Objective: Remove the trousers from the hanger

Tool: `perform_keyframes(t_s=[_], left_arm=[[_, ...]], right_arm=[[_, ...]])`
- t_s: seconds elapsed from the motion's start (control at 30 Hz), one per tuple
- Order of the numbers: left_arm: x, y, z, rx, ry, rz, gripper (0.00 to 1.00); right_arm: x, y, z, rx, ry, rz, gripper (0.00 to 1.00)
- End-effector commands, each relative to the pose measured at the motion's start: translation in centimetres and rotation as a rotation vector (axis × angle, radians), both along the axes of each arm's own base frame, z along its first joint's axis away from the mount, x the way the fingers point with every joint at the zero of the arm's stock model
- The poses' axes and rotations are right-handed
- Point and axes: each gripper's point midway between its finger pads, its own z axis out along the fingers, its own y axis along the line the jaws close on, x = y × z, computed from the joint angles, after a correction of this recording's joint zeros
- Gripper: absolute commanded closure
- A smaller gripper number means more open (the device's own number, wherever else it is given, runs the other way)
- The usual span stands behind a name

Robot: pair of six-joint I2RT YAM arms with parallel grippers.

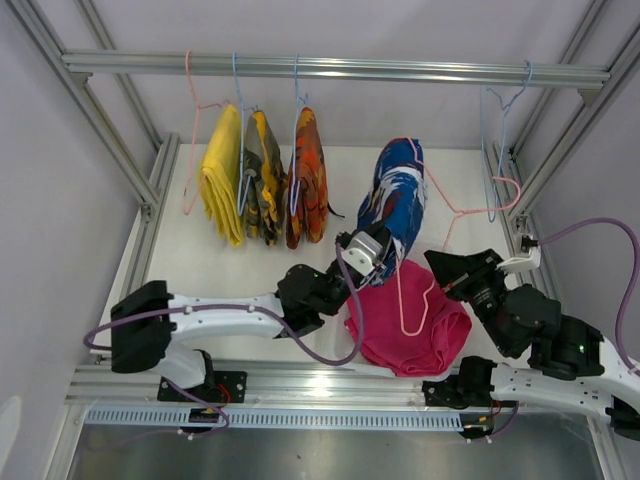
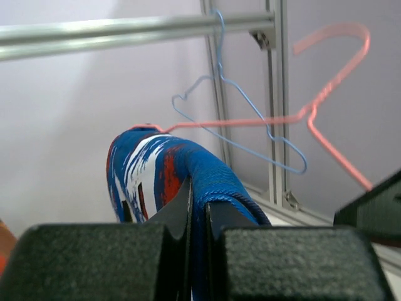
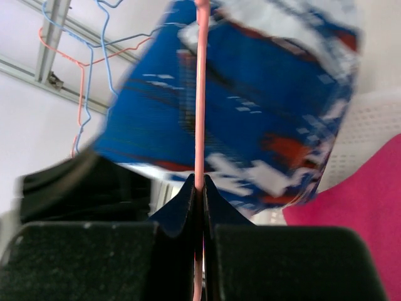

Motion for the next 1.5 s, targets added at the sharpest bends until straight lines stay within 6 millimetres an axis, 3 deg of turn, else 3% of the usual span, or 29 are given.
perform_keyframes(t_s=[0.0,0.23,0.53,0.83,0.93,1.1,1.2,1.47], left_arm=[[-2.4,4.5,8.9,-0.216,-0.096,-0.013,1.00],[-4.0,7.3,11.3,-0.219,-0.097,-0.008,1.00],[-5.5,8.8,11.3,-0.192,-0.052,-0.043,0.99],[-6.1,9.4,13.1,-0.240,-0.047,-0.059,0.99],[-6.1,9.3,13.7,-0.241,-0.054,-0.062,1.00],[-5.9,10.0,14.1,-0.228,-0.073,-0.025,0.99],[-5.5,11.6,14.3,-0.221,-0.080,0.034,1.00],[-5.3,19.0,17.0,-0.325,-0.073,0.148,0.99]], right_arm=[[0.6,-1.2,-0.1,-0.008,-0.019,-0.069,1.00],[1.8,-1.5,-1.4,-0.144,-0.059,-0.144,1.00],[3.2,0.6,-1.6,-0.173,-0.048,-0.151,1.00],[5.6,3.9,-8.8,-0.203,0.088,-0.108,1.00],[5.8,3.9,-10.4,-0.218,0.117,-0.106,1.00],[5.3,3.2,-10.9,-0.226,0.130,-0.103,1.00],[4.5,2.0,-11.3,-0.242,0.141,-0.098,1.00],[3.0,-0.7,-12.9,-0.252,0.165,-0.117,1.00]])
